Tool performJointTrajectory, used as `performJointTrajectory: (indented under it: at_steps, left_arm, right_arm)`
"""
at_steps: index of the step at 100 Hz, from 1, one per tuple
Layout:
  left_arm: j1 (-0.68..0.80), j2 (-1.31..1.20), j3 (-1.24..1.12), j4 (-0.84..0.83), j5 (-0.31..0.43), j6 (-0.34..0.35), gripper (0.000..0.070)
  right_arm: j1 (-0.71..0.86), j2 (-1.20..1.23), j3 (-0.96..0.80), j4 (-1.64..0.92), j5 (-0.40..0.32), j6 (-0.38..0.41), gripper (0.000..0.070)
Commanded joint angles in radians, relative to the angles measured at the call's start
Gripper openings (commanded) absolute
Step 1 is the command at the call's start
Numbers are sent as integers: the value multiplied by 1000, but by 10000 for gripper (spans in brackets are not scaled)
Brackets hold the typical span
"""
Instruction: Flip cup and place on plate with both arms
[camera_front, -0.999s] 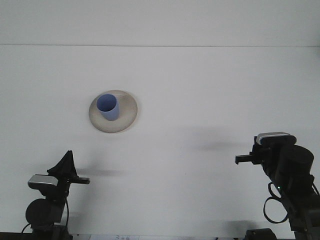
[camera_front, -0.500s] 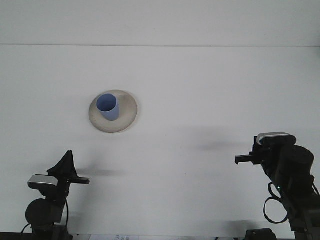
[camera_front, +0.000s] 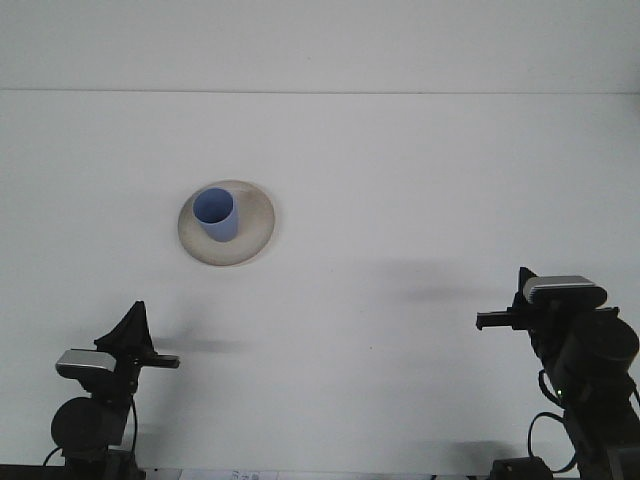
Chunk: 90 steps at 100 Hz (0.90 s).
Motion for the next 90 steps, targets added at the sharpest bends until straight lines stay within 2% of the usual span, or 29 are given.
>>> performJointTrajectory:
  at_steps: [1, 5, 26, 61, 90]
  left_arm:
    - [0, -1, -19, 11, 2, -4, 15]
    - [0, -1, -19, 11, 2, -4, 15]
    - [0, -1, -19, 11, 2, -4, 15]
    - [0, -1, -19, 11, 2, -4, 15]
    - [0, 0, -19, 8, 2, -4, 15]
  right_arm:
    - [2, -40, -52, 101, 3, 9, 0]
    - [2, -98, -135, 236, 3, 9, 0]
    - [1, -288, -413, 527, 3, 9, 0]
    - [-56, -625, -732, 538, 3, 9, 0]
    - [-76, -620, -807, 598, 3, 9, 0]
